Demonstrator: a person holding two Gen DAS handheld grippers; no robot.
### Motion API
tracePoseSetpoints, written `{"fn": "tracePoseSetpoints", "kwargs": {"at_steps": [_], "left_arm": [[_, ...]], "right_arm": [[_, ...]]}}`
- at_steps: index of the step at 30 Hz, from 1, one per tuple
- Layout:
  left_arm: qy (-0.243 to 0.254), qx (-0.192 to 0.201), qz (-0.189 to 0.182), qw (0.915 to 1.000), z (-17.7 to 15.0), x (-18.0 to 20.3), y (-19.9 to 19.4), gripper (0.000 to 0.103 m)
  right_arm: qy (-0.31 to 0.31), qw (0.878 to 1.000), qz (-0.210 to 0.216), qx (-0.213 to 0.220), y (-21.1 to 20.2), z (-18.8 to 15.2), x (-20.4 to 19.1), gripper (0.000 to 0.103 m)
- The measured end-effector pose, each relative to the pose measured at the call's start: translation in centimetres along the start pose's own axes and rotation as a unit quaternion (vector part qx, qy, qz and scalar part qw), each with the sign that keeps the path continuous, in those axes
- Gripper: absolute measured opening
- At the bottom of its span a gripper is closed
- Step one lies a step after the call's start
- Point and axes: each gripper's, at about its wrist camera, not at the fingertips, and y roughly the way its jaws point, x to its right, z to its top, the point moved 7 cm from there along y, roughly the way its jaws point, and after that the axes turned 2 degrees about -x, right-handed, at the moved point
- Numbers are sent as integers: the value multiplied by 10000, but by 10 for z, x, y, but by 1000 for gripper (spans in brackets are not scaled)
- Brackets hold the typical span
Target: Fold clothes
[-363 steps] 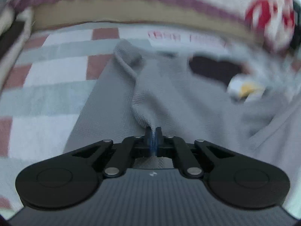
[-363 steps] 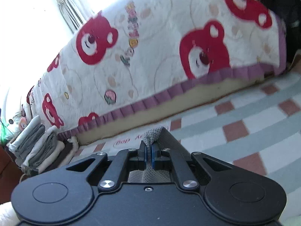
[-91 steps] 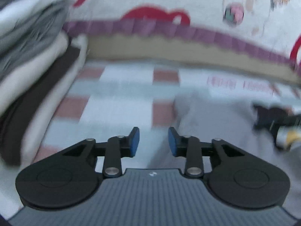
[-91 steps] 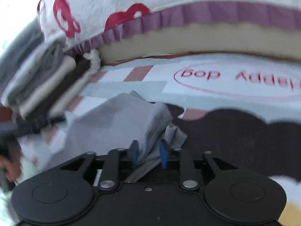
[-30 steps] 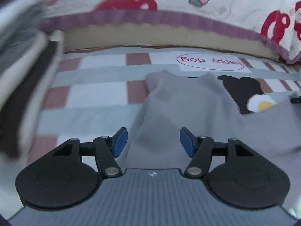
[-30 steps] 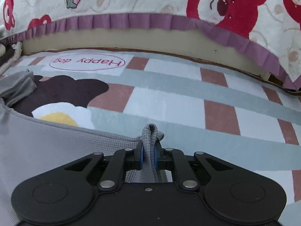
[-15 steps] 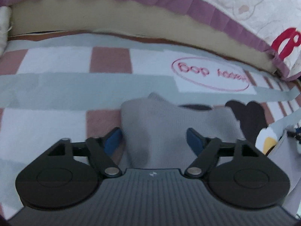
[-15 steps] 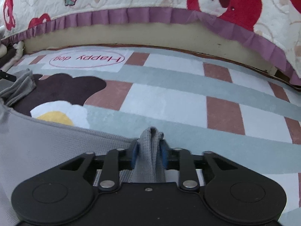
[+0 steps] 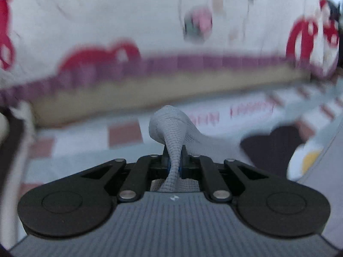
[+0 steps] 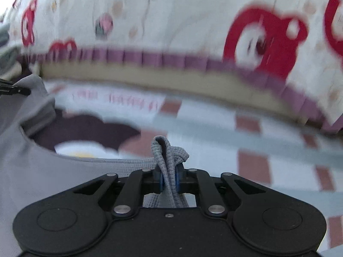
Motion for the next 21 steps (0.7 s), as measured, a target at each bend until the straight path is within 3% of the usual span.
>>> {"fn": "tracePoseSetpoints", "kwargs": {"at_steps": [6, 13, 17, 21], "left_arm": [[-372, 1257, 427, 9904, 46, -9, -116, 5], [-229, 2470, 969, 9639, 94, -9, -254, 5], [-141, 3034, 1272, 9442, 113, -6, -318, 5], [-32, 3253, 1503, 9336, 125, -10, -353, 5]], "right_arm": [[28, 9924, -401, 1161, -86, 53, -11, 11], [-13, 9722, -454, 2299, -187, 114, -20, 11], [-17, 9638, -285, 2652, -235, 131, -26, 11], [95, 9632, 92, 2685, -259, 141, -31, 11]]}}
